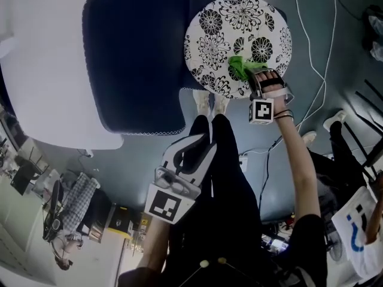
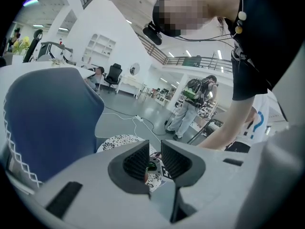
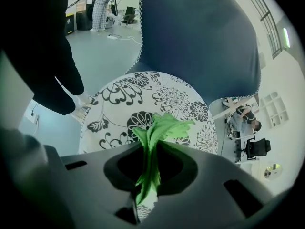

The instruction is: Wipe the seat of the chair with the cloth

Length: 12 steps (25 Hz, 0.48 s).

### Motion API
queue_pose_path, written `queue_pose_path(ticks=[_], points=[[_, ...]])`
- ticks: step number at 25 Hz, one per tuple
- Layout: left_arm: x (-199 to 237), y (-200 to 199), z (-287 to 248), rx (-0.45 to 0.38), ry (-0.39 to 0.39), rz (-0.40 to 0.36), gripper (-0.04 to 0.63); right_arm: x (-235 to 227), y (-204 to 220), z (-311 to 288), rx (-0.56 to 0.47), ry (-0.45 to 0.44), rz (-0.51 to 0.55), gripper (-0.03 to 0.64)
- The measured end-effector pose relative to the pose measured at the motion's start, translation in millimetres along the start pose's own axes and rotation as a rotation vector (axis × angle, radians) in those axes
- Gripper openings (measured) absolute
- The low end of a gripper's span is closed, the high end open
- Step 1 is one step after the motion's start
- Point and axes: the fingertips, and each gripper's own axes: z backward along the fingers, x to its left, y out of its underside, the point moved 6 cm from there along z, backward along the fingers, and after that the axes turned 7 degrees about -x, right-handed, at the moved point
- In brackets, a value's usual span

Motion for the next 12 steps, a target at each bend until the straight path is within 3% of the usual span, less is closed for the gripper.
queue_pose_path(ticks=[12], points=[[-5, 1, -6, 0.004, 0.019, -0.004, 0.077, 59, -17, 25, -0.048, -0.106, -0.027, 0.052]])
